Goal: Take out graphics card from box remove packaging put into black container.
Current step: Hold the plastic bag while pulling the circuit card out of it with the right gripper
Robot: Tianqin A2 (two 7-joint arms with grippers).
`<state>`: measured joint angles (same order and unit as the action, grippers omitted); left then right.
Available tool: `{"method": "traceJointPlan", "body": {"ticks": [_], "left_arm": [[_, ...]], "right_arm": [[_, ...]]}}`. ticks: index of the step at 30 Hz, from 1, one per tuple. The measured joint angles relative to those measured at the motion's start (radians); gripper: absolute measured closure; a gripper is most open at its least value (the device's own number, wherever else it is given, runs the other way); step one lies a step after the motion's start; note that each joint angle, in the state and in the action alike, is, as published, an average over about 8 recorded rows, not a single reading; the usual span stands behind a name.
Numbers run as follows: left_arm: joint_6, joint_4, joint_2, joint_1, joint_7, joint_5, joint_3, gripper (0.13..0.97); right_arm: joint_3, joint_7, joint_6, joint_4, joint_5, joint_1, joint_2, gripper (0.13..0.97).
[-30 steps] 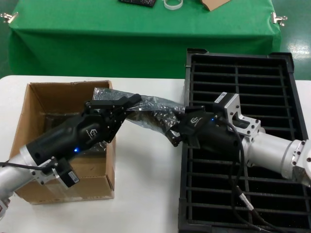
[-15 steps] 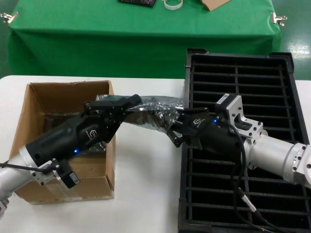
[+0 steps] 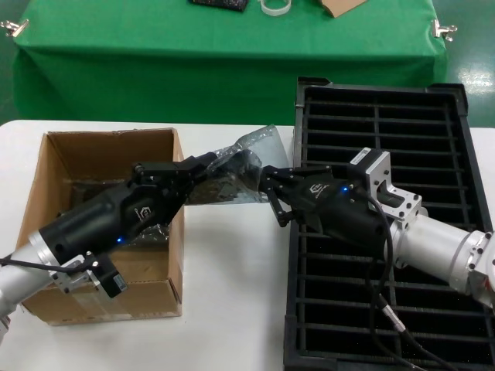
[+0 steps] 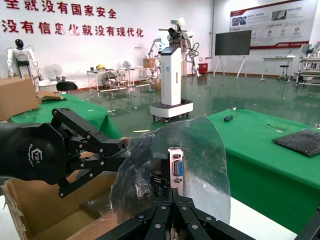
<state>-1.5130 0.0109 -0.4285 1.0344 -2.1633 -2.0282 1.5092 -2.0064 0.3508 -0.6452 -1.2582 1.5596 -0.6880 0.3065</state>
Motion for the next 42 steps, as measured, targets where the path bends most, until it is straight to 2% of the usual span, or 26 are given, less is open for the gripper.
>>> {"method": "traceJointPlan", "body": {"ticks": [6, 13, 21, 26, 36, 42], "left_arm": [[0.008, -0.001, -0.001, 0.003, 0.005, 0.011, -0.01, 0.958], [-0.013, 0.0, -0.004, 0.003, 0.028, 0.021, -0.019, 0.958], [-0.013, 0.0, -0.006, 0.006, 0.029, 0.028, -0.029, 0.958], [0.002, 0.0, -0.005, 0.007, 0.019, 0.034, -0.032, 0.958], [0.039, -0.001, 0.0, 0.008, 0.004, 0.042, -0.039, 0.958], [0.052, -0.001, 0.004, 0.01, 0.014, 0.04, -0.048, 0.958]], "right_arm": [[0.001, -0.012, 0.0, 0.01, 0.011, -0.002, 0.0, 0.961], [-0.003, -0.02, -0.004, 0.024, 0.018, -0.008, 0.0, 0.962], [-0.012, 0.019, 0.01, -0.004, -0.015, -0.008, 0.017, 0.963], [-0.015, 0.084, 0.026, -0.062, -0.076, 0.005, 0.04, 0.963], [0.019, 0.265, 0.024, -0.218, -0.277, 0.052, 0.074, 0.963], [0.049, 0.32, 0.008, -0.271, -0.353, 0.075, 0.076, 0.963]]}}
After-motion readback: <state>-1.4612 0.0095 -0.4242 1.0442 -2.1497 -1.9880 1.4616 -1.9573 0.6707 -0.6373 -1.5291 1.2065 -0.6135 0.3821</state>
